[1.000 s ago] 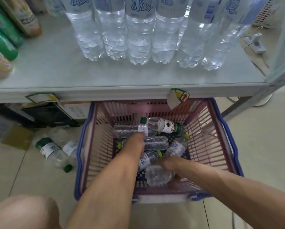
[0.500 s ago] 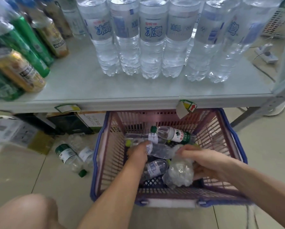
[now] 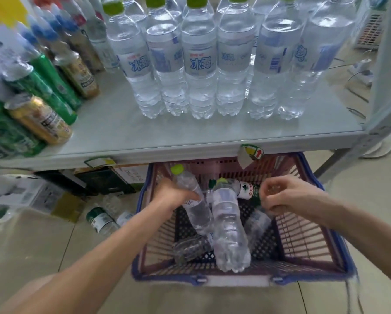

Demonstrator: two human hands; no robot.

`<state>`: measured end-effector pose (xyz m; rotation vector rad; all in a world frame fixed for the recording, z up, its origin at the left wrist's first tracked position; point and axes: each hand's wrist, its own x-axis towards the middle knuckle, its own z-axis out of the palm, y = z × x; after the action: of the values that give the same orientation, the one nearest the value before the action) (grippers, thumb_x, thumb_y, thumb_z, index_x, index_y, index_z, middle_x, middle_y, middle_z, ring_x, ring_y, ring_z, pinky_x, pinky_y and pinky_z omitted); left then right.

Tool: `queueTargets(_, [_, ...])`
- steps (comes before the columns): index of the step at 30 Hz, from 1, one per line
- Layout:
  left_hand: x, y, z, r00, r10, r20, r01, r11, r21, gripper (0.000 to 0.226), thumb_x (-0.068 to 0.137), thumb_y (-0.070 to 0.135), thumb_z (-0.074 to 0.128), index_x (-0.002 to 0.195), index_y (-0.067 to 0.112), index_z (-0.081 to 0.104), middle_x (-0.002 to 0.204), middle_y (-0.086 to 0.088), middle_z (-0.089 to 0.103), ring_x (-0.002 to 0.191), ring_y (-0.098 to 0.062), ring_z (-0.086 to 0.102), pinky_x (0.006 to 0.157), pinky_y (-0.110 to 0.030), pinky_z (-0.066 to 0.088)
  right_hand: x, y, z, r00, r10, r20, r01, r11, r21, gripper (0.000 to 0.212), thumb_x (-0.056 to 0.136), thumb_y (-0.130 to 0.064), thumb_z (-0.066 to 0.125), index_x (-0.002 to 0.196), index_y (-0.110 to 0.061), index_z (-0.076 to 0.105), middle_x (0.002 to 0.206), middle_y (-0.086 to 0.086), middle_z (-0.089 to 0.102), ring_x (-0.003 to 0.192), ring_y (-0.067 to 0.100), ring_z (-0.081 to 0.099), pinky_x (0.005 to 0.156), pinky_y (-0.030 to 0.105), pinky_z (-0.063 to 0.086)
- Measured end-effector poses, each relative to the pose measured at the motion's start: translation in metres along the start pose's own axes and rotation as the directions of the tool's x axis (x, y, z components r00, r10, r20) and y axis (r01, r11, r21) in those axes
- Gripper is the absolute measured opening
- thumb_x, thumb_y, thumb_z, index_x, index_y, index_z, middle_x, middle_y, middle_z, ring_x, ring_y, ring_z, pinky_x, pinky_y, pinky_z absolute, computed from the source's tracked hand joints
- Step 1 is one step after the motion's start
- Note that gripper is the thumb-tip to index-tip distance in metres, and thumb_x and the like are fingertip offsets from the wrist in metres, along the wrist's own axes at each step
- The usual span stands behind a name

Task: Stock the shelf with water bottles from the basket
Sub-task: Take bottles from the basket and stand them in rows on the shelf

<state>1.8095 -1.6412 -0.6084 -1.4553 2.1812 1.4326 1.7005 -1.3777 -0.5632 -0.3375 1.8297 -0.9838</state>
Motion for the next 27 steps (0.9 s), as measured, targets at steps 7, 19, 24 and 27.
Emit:
queueTargets(7, [-0.006,-0.014,0.024,0.999,0.002,-0.046,0.005,0.988,0.151,0.052,0.068,0.026,0.091,0.105,0.005,0.061,0.103,-0.006,0.068,0.085,-0.018,0.062,0.079,-0.033,0.059,0.085,0.059,0.137,0.935,0.352,-0.051,-0.320,0.896,0.307,0.053,0.080,-0.043,0.085,0.116,-0.011,0.062,0.101,0.007,0.070,0.082,0.022,0.070,0.067,0.033,0.057])
queueTargets(19, [-0.017,0.001,0.026,0.996,0.086,0.039,-0.093,0.964,0.247,0.041,0.070,0.023,0.091,0.085,0.011,0.054,0.097,-0.005,0.067,0.072,-0.015,0.060,0.050,-0.020,0.045,0.121,0.062,0.137,0.885,0.310,-0.347,-0.361,0.928,-0.093,0.043,0.078,-0.038,0.084,0.113,-0.015,0.072,0.101,-0.002,0.071,0.080,0.011,0.064,0.041,0.013,0.037])
queueTargets(24, [-0.006,-0.007,0.005,0.996,0.072,0.046,-0.081,0.963,0.257,0.037,0.068,0.020,0.092,0.076,0.014,0.056,0.075,0.002,0.062,0.063,-0.010,0.059,0.051,-0.022,0.049,0.079,0.030,0.120,0.930,-0.002,-0.368,-0.077,0.977,-0.199,0.019,0.078,-0.031,0.080,0.075,-0.027,0.062,0.071,-0.009,0.065,0.063,0.003,0.058,0.042,0.009,0.034])
queueTargets(27, [-0.002,-0.010,-0.005,0.993,0.100,0.067,-0.117,0.936,0.331,0.037,0.065,0.024,0.093,0.088,0.014,0.066,0.084,0.000,0.067,0.072,-0.015,0.065,0.053,-0.023,0.049,0.047,0.016,0.108,0.919,-0.144,-0.366,0.067,0.974,-0.215,0.030,0.070,-0.036,0.083,0.094,-0.027,0.068,0.085,-0.010,0.076,0.077,0.001,0.070,0.062,0.017,0.053])
